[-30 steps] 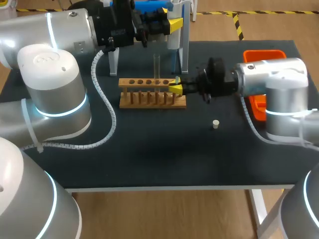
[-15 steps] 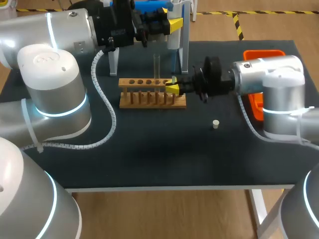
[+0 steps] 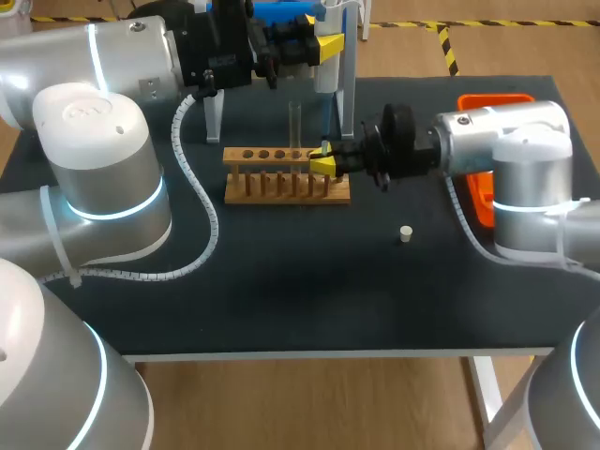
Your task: Invert the test tube, pick up the pipette, mount the tip to pipette, aspirate from beaker and dispense into the tube, eject the tip, return the pipette, and cap with the stopper.
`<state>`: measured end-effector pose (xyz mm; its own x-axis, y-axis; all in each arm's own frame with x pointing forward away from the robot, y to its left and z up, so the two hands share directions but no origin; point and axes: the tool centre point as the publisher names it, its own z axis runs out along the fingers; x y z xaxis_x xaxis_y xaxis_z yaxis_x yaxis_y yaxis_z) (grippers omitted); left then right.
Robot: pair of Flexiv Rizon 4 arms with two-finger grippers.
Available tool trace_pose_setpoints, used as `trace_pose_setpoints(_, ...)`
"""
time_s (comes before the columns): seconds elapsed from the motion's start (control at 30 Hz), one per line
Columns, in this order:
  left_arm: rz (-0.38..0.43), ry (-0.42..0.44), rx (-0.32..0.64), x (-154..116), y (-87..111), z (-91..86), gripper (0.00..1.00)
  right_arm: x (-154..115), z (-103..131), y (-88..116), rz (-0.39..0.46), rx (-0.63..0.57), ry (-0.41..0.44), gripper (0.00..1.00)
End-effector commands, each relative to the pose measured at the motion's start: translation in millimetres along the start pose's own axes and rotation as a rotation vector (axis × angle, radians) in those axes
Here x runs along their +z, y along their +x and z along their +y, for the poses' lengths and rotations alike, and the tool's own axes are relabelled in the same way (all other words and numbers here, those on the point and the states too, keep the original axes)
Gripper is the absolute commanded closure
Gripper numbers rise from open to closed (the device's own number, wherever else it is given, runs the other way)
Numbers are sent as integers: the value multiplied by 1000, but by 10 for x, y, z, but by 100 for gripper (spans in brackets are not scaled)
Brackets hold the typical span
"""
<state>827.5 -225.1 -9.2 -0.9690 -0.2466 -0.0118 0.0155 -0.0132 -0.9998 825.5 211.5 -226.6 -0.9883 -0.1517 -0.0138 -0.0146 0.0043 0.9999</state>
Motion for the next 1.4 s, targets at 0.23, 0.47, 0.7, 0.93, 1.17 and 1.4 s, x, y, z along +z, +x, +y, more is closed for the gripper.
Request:
trace_pose_setpoints(0.23,-3,4,1,7,6,7,100,16,32,-20,-1,0,2,100)
trace_pose_setpoints(0.47,-3,4,1,7,6,7,100,18,54,-25,3,-2,3,100)
trace_pose_setpoints(0.7,-3,4,1,7,6,7,100,15,75,-33,5,-4,4,100)
trace_pose_setpoints(0.93,-3,4,1,7,6,7,100,26,103,-35,8,-10,6,100)
trace_pose_setpoints(1.17,-3,4,1,7,6,7,100,38,131,-42,9,-15,5,100)
trace_pose_setpoints(1.4,-3,4,1,7,6,7,100,37,136,-43,7,-19,2,100)
